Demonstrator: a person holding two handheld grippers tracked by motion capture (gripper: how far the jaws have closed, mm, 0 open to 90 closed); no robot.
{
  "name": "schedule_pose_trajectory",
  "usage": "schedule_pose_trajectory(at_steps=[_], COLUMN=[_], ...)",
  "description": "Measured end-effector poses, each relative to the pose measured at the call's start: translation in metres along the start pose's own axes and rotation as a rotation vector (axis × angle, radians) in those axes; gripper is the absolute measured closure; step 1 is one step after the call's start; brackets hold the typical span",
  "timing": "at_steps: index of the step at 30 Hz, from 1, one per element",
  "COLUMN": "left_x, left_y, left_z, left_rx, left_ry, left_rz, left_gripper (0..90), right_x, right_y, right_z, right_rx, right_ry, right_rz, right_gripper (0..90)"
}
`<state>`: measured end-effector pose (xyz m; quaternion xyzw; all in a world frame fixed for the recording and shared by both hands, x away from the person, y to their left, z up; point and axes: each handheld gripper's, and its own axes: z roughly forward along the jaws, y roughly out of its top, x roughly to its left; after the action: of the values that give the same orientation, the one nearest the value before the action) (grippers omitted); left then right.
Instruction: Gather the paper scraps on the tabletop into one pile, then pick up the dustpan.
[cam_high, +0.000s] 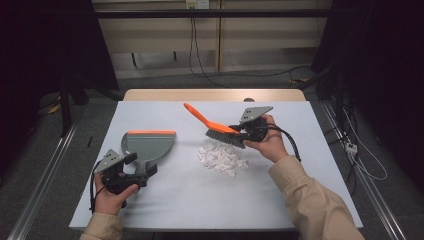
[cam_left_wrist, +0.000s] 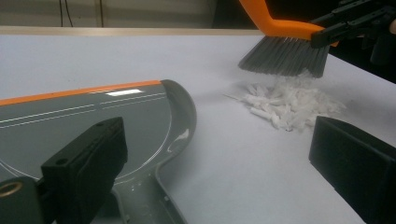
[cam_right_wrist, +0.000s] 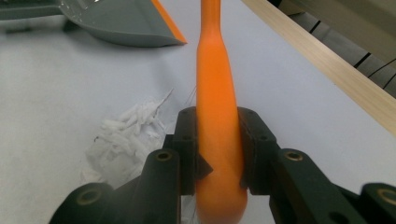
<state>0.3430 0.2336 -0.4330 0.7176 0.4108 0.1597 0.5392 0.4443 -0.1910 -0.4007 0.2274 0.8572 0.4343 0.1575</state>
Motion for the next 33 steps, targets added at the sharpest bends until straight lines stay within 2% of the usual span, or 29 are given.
schedule_pose_trajectory(at_steps=[8,10,17,20,26,28,31,33], left_x=[0.001,0.001,0.002,0.004,0.007,0.006,0.006,0.006], left_y=[0.0,-0.001,-0.004,-0.006,-0.009,-0.009,-0.011,-0.013], left_z=[-0.006,-0.006,-0.008,-0.008,-0.01,-0.009,-0.007,-0.005], left_rx=[0.006,0.006,0.035,0.053,0.097,0.101,0.125,0.151], left_ry=[0.022,0.041,0.069,0.096,0.145,0.161,0.186,0.196], left_rz=[0.0,-0.02,-0.036,-0.049,-0.047,-0.061,-0.048,-0.065], left_gripper=[4.2,4.2,4.2,4.9,6.1,6.5,8.3,9.2], right_x=[0.001,0.0,-0.001,0.001,0.001,0.003,0.005,0.005], right_y=[-0.004,-0.005,-0.007,-0.009,-0.011,-0.012,-0.015,-0.016], right_z=[-0.003,-0.005,-0.01,-0.011,-0.014,-0.014,-0.015,-0.016], right_rx=[-0.005,-0.017,-0.024,-0.026,-0.029,-0.032,-0.035,-0.035], right_ry=[-0.008,-0.013,-0.023,-0.032,-0.041,-0.047,-0.047,-0.05], right_rz=[0.035,0.05,0.076,0.084,0.098,0.104,0.112,0.115], right_gripper=[71.5,71.5,71.5,71.5,71.5,71.5,71.5,71.5])
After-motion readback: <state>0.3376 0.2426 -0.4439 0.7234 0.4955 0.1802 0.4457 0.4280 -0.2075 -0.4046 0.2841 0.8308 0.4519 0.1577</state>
